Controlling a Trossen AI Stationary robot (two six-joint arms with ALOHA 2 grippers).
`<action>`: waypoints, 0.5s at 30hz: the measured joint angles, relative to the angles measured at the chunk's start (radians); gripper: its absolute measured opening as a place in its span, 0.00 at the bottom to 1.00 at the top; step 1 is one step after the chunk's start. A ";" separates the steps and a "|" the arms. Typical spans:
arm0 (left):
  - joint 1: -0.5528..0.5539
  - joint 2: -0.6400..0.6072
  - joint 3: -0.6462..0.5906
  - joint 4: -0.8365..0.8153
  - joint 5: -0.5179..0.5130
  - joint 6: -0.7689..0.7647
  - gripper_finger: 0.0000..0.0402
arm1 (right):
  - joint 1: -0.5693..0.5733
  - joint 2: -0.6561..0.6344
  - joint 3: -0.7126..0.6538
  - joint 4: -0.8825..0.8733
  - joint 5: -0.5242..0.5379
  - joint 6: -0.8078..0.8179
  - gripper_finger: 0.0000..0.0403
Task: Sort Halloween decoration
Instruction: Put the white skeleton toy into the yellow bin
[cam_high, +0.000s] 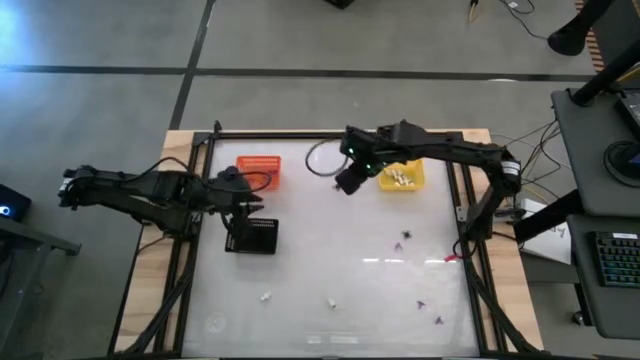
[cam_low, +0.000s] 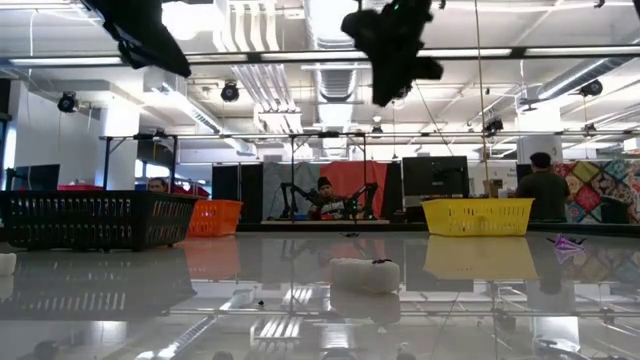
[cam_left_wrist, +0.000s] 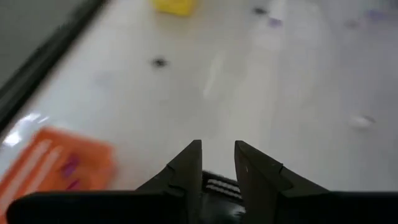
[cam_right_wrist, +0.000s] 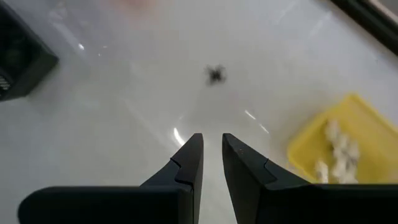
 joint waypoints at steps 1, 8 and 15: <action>0.000 0.006 0.000 0.012 0.042 0.032 0.19 | 0.014 -0.008 0.000 -0.022 0.015 0.027 0.13; -0.002 0.097 0.000 0.049 0.211 0.224 0.19 | 0.112 -0.046 0.000 -0.140 0.097 0.221 0.13; -0.003 0.202 0.000 0.060 0.242 0.280 0.19 | 0.234 -0.074 0.000 -0.248 0.096 0.388 0.13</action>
